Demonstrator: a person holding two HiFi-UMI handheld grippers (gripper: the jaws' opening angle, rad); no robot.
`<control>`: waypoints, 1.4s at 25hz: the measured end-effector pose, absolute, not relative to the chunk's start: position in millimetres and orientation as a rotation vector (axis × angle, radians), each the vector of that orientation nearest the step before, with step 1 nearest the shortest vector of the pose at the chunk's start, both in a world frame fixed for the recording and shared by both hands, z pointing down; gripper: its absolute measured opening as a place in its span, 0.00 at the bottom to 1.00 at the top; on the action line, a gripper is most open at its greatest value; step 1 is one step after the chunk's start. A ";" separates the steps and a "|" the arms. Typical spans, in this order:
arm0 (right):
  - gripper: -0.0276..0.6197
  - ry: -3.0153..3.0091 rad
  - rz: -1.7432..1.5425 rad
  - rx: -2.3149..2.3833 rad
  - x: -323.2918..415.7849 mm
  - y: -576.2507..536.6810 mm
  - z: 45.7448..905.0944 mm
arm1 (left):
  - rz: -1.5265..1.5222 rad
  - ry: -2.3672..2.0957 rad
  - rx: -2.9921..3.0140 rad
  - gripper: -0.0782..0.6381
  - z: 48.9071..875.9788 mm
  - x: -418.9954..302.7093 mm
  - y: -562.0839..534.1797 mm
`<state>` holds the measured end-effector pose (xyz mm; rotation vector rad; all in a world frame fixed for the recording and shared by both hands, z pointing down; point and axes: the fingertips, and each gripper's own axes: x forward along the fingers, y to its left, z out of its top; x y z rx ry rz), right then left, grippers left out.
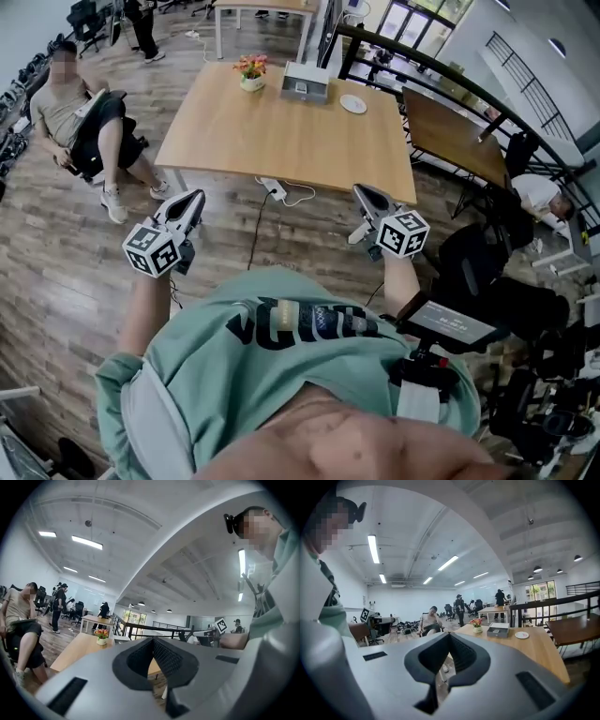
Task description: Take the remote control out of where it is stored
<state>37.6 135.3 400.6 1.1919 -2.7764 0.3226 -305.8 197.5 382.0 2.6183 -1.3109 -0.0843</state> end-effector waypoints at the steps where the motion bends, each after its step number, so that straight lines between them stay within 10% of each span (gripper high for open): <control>1: 0.05 -2.789 0.320 1.174 48.2 124.2 397.7 | -0.079 -1.333 2.610 0.11 379.7 -295.0 190.8; 21: 0.05 -2.843 0.464 1.183 163.5 2.5 431.6 | 0.018 -1.269 2.597 0.11 396.6 -158.5 79.1; 35: 0.05 -2.658 0.387 1.444 65.3 -114.4 408.8 | -0.046 -1.027 2.702 0.11 401.1 -276.6 -99.8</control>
